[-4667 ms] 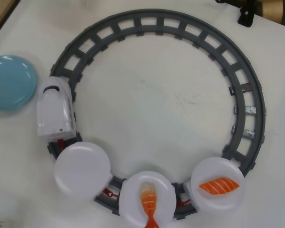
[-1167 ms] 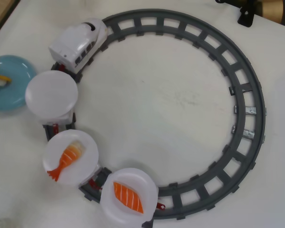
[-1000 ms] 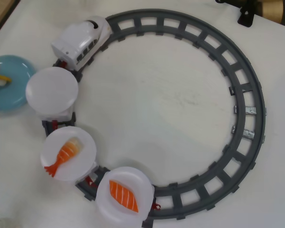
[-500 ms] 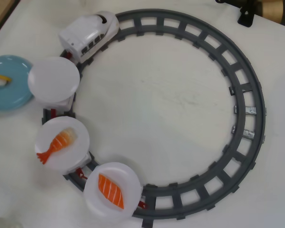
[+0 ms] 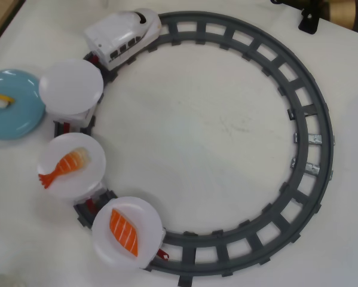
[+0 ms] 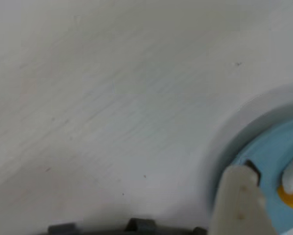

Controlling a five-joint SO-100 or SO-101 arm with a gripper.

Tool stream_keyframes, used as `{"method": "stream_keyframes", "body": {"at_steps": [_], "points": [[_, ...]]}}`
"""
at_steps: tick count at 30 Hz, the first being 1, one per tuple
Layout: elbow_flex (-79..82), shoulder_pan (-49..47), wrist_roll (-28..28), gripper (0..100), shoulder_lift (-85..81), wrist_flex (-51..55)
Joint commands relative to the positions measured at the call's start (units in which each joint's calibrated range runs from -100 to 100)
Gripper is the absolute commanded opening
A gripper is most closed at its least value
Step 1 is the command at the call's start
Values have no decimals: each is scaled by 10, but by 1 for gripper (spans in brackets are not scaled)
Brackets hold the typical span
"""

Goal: Pick up the sushi from the Shinkansen and put it on the blue dish

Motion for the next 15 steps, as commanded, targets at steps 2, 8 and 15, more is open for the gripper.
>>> {"method": "stream_keyframes", "body": {"at_steps": [2, 8, 15], "points": [[97, 2, 0, 19, -134, -66], [211, 2, -2, 19, -254, -148], [352, 3, -3, 19, -379, -213]]}}
